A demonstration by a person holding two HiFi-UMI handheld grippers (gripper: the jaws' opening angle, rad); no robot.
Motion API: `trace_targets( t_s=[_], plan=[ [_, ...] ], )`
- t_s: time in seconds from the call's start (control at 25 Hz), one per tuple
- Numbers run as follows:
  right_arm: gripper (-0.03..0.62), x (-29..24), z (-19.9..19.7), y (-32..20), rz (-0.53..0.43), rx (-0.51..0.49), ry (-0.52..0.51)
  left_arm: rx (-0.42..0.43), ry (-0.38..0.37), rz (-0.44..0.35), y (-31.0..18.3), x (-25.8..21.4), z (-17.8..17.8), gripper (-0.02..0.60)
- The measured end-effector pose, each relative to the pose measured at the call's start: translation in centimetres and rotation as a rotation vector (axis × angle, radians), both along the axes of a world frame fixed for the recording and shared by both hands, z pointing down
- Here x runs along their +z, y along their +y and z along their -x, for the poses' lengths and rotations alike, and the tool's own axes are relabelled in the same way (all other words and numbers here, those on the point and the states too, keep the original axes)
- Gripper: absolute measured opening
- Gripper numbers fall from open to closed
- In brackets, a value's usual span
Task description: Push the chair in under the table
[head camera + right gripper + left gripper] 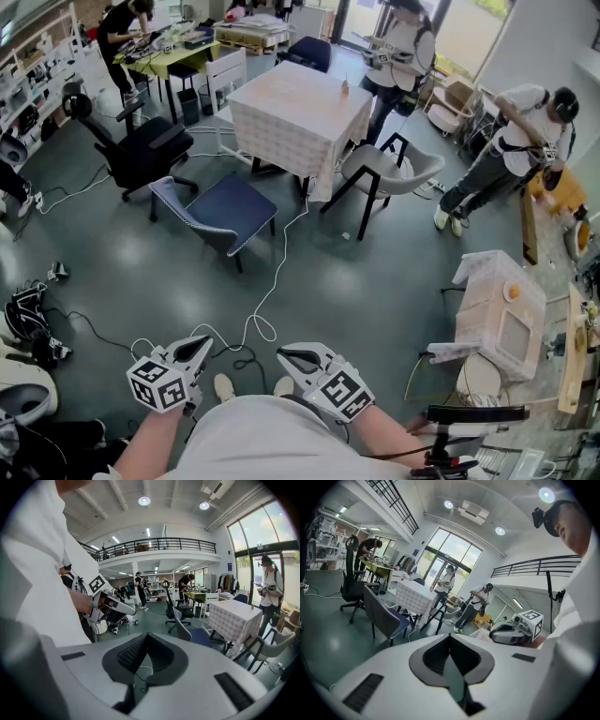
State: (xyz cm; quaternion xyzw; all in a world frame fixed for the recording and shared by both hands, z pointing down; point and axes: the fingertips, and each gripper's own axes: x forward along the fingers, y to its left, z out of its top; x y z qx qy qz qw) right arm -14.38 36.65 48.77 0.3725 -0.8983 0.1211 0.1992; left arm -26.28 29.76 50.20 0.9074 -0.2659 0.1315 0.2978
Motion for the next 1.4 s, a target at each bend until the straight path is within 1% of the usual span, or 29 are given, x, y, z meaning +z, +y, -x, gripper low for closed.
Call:
trace_targets(
  t_s=[0.16, 0.32, 0.52, 0.68, 0.8, 0.88, 0.92, 0.96, 1.0, 1.12, 1.24, 1.4],
  plan=[
    [0.014, 0.3, 0.7, 0.2, -0.006, 0.014, 0.007, 0.035, 0.01, 0.011, 0.0, 0.3, 0.1, 0.012],
    [0.015, 0.0, 0.0, 0.4, -0.008, 0.023, -0.003, 0.033, 0.018, 0.01, -0.2, 0.0, -0.7, 0.012],
    [0.015, 0.5, -1.8, 1.3, -0.004, 0.045, -0.011, 0.049, 0.004, 0.0, -0.4, -0.1, -2.4, 0.012],
    [0.015, 1.2, -4.1, 1.5, 0.002, 0.073, -0.02, 0.037, 0.013, -0.008, -0.8, -0.1, -3.9, 0.012],
    [0.017, 1.8, -6.0, 1.5, 0.005, 0.087, -0.043, 0.003, 0.002, -0.024, -1.5, 0.1, -4.9, 0.014],
    [0.022, 2.0, -7.0, 1.2, 0.003, 0.092, -0.039, -0.03, -0.011, -0.025, -2.0, 0.3, -5.2, 0.015],
    [0.057, 2.0, -7.4, 0.9, 0.005, 0.095, -0.039, -0.047, -0.019, -0.018, -2.4, 0.5, -5.2, 0.018],
    [0.121, 1.9, -7.7, 0.4, 0.007, 0.1, -0.043, -0.061, -0.023, -0.005, -2.9, 0.6, -5.2, 0.034],
    [0.16, 1.7, -8.1, -0.2, 0.004, 0.106, -0.05, -0.075, -0.022, 0.011, -3.5, 0.8, -5.2, 0.056],
    [0.164, 1.7, -9.2, -2.3, -0.012, 0.125, -0.062, -0.124, -0.012, 0.051, -6.5, 1.5, -5.1, 0.121],
    [0.164, 1.8, -10.3, -4.7, -0.015, 0.141, -0.049, -0.186, -0.003, 0.077, -11.0, 2.4, -4.7, 0.154],
    [0.164, 2.1, -12.4, -9.0, 0.006, 0.177, -0.021, -0.289, 0.006, 0.11, -19.1, 4.6, -4.4, 0.184]
  ],
)
